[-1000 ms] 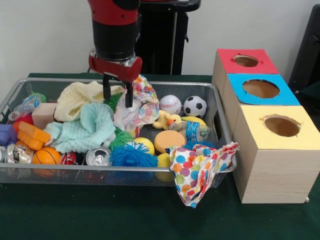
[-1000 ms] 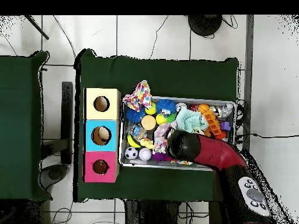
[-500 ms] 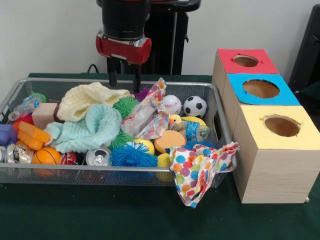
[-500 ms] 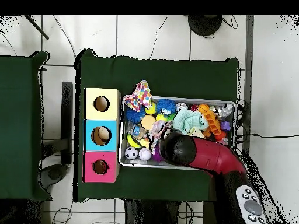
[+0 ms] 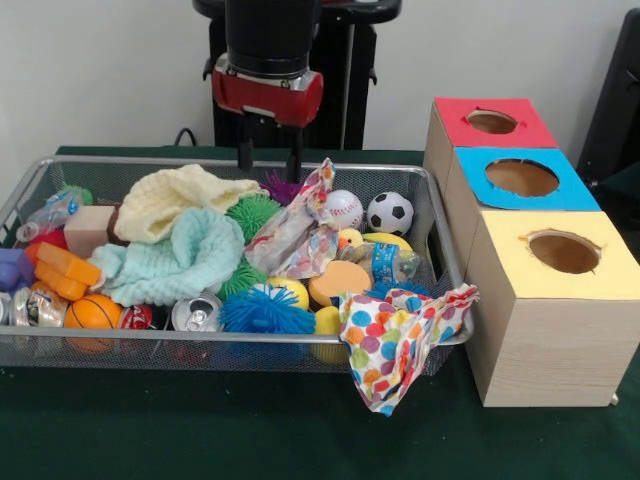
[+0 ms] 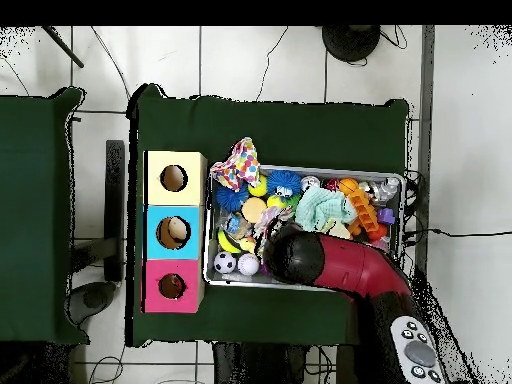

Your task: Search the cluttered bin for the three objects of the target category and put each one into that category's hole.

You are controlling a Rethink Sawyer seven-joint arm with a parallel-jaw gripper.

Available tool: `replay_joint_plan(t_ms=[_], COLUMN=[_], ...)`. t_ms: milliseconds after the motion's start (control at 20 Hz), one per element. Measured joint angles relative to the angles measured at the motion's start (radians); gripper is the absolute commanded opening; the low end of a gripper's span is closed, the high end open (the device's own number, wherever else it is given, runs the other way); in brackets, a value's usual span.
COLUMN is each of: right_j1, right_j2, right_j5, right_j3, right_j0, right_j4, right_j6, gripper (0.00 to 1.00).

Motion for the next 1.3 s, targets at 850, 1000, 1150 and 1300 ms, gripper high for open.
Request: replay_joint_plan(t_ms=[850, 1000, 1150, 1300], right_j1=[0.075, 0.088, 0.103, 0.121], right_j2=[0.000, 0.000, 0.000, 0.000], right_j5=[-0.023, -0.032, -0.042, -0.059], right_j3=[0.024, 0.024, 0.024, 0.024], right_j0=[0.085, 0.097, 0.110, 0.129], right_j4=[0.065, 0.070, 0.079, 0.094], right_j6=[0.000, 0.000, 0.000, 0.000], gripper=[1.00, 1.00, 1.00, 1.00])
